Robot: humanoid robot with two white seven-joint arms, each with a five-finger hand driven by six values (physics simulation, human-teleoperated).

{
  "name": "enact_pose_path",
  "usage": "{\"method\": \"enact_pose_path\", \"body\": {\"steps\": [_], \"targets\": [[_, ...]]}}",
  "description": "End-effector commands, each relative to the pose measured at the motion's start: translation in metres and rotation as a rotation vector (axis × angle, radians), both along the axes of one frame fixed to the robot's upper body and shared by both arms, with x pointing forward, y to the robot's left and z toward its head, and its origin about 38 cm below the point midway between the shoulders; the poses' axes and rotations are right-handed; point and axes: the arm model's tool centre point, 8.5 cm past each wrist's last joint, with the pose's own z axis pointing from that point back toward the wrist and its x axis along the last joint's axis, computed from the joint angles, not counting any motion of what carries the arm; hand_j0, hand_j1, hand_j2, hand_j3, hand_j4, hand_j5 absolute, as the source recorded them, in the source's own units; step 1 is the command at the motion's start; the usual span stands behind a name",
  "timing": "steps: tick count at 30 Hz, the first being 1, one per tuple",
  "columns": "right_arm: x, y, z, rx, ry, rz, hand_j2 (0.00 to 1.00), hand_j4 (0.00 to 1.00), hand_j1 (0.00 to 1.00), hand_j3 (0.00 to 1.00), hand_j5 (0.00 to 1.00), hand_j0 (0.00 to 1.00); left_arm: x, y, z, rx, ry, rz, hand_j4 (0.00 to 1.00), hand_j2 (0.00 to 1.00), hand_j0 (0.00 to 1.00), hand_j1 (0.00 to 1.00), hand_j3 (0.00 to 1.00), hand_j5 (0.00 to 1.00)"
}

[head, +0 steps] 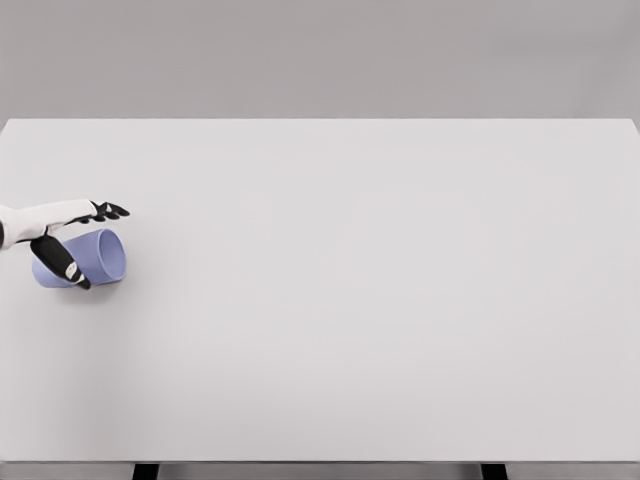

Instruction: Flip the cup with left arm and place it on the table

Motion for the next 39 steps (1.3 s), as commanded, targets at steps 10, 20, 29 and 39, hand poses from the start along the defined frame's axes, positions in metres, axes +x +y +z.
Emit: {"method": "enact_pose_path", "body": {"steps": [10,20,29,39], "targets": [[0.0,0.0,0.0,0.0,0.0,0.0,1.0,1.0,1.0,1.0,1.0,1.0,0.003,-0.003,-0.007,0.0,0.01,0.001,0.96,0.96,0.96,0.96,0.96,0.96],[0.0,0.0,0.0,-0.001,0.001,0.0,1.0,1.0,1.0,1.0,1.0,1.0,-0.001,-0.003,-0.013,0.0,0.028,0.002,0.79,0.79,0.79,0.79,0.79,0.79],[0.0,0.0,0.0,-0.001,-0.001,0.0,1.0,1.0,1.0,1.0,1.0,1.0,0.003,-0.005,-0.005,-0.012,0.004,0.0,0.66,0.66,0.66,0.66,0.66,0.66],[0.0,0.0,0.0,-0.001,0.001,0.0,1.0,1.0,1.0,1.0,1.0,1.0,0.011,-0.009,0.013,-0.045,-0.046,0.0,0.63,0.63,0.63,0.63,0.63,0.63]]}}
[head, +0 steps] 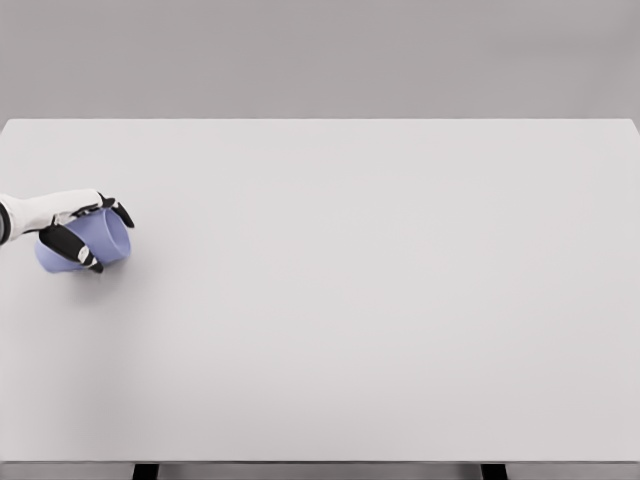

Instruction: Flip the cup with left arm and place it on the table

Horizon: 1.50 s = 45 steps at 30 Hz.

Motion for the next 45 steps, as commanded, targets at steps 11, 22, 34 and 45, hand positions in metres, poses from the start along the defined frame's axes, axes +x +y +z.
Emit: {"method": "enact_pose_path", "body": {"steps": [11,22,34,45], "targets": [[0.0,0.0,0.0,0.0,-0.001,0.0,1.0,1.0,1.0,1.0,1.0,1.0,0.016,-0.013,0.028,-0.056,-0.117,-0.007,0.63,0.63,0.63,0.63,0.63,0.63],[0.0,0.0,0.0,0.001,0.0,0.0,1.0,1.0,1.0,1.0,1.0,1.0,0.023,-0.015,0.049,-0.15,-0.215,0.022,0.63,0.63,0.63,0.63,0.63,0.63],[0.0,0.0,0.0,-0.001,0.001,0.0,1.0,1.0,1.0,1.0,1.0,1.0,0.028,-0.018,0.045,-0.24,-0.309,0.09,0.63,0.63,0.63,0.63,0.63,0.63],[0.0,0.0,0.0,0.001,0.0,-0.001,1.0,1.0,1.0,1.0,1.0,1.0,0.025,-0.022,0.031,-0.363,-0.323,0.145,0.63,0.63,0.63,0.63,0.63,0.63]]}}
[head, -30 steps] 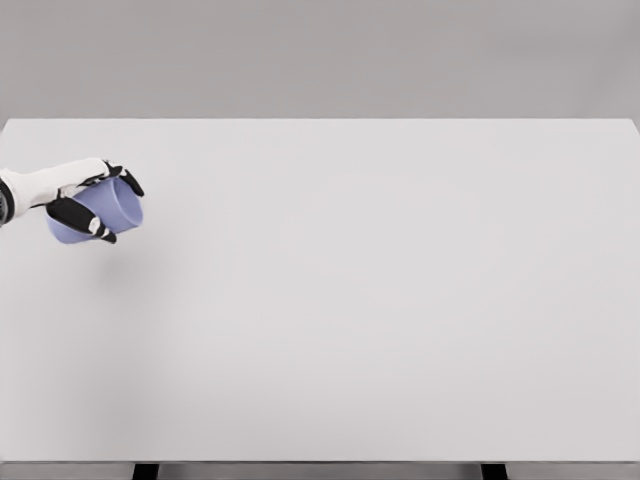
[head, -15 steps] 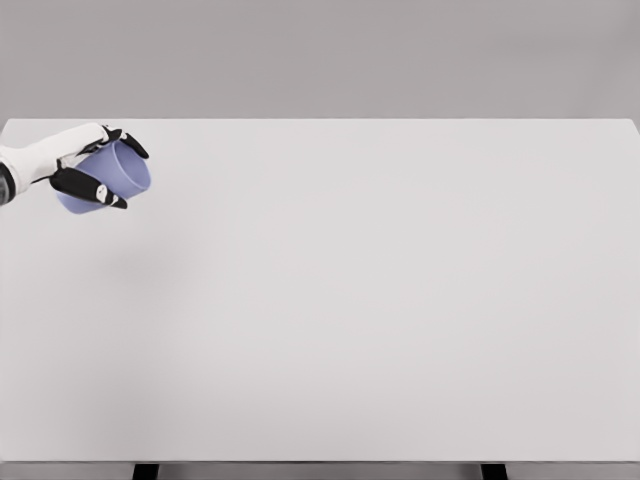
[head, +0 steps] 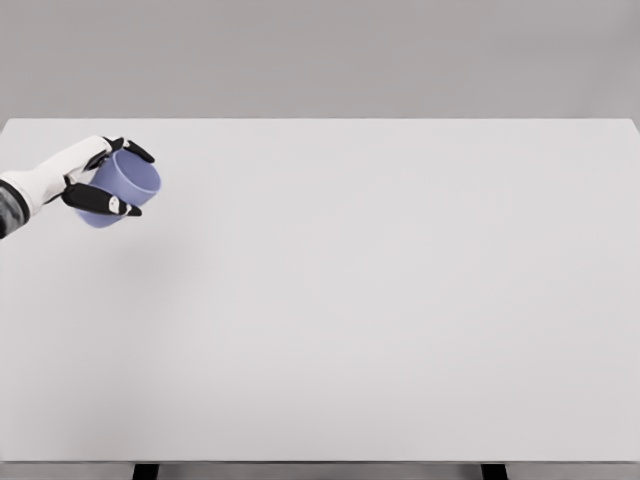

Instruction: Flip the cup with left arm and place it on the table

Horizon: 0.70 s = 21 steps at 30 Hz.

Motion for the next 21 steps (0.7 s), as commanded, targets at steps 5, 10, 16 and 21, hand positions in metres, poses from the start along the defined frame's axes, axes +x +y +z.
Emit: {"method": "enact_pose_path", "body": {"steps": [5,10,16,21], "targets": [[0.0,0.0,0.0,0.0,-0.001,0.001,1.0,1.0,1.0,1.0,1.0,1.0,0.007,-0.004,0.013,-0.071,-0.057,0.02,0.63,0.63,0.63,0.63,0.63,0.63],[0.0,0.0,0.0,0.001,0.0,-0.001,1.0,1.0,1.0,1.0,1.0,1.0,0.005,-0.006,0.004,-0.134,-0.069,0.051,0.63,0.63,0.63,0.63,0.63,0.63],[0.0,0.0,0.0,0.001,0.001,0.001,1.0,1.0,1.0,1.0,1.0,1.0,0.006,-0.006,0.006,-0.134,-0.079,0.056,0.63,0.63,0.63,0.63,0.63,0.63],[0.0,0.0,0.0,-0.001,0.0,0.001,1.0,1.0,1.0,1.0,1.0,1.0,0.007,-0.009,0.005,-0.145,-0.081,0.054,0.63,0.63,0.63,0.63,0.63,0.63]]}}
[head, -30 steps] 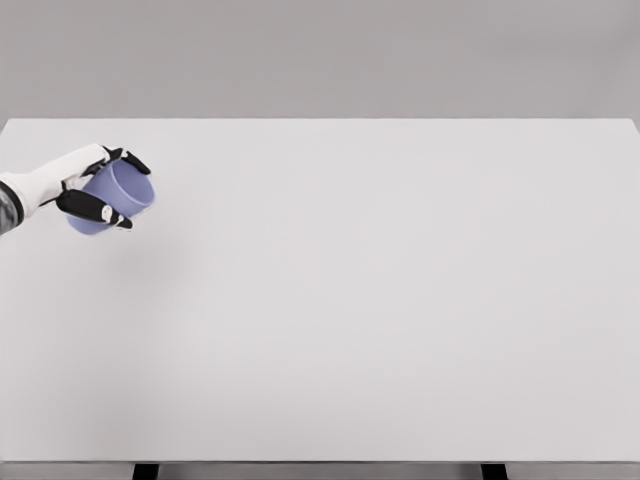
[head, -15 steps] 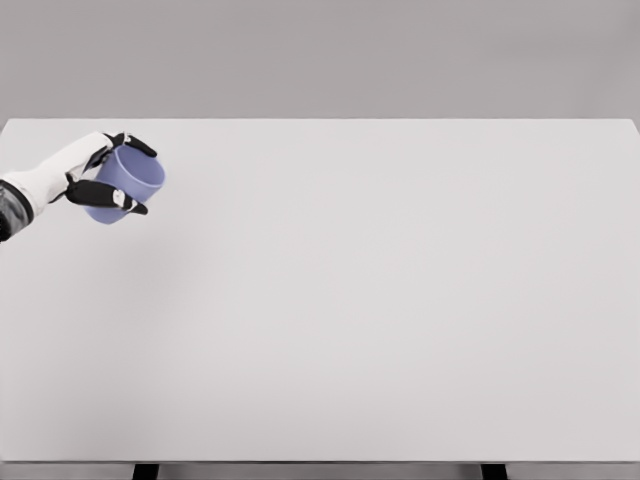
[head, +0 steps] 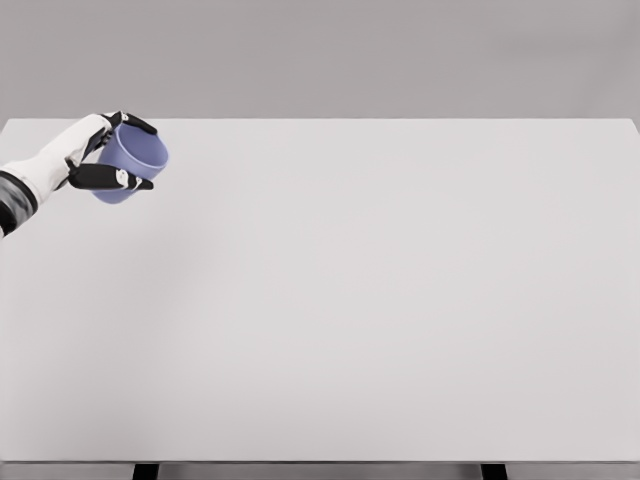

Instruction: Flip the cup with left arm and place it on the table

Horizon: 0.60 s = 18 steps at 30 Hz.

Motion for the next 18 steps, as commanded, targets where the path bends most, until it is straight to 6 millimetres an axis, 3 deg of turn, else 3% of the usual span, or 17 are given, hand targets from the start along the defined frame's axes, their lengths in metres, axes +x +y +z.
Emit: {"method": "enact_pose_path", "body": {"steps": [1,9,18], "targets": [[0.0,0.0,0.0,0.0,0.0,0.0,1.0,1.0,1.0,1.0,1.0,1.0,0.0,0.0,0.001,-0.001,-0.005,0.001,0.63,0.63,0.63,0.63,0.63,0.63],[0.0,0.0,0.0,0.0,-0.001,0.0,1.0,1.0,1.0,1.0,1.0,1.0,0.001,-0.002,0.001,-0.014,-0.021,0.007,0.64,0.64,0.64,0.64,0.64,0.64],[0.0,0.0,0.0,0.0,0.0,0.0,1.0,1.0,1.0,1.0,1.0,1.0,0.001,-0.005,-0.015,-0.089,-0.057,0.065,0.64,0.64,0.64,0.64,0.64,0.64]]}}
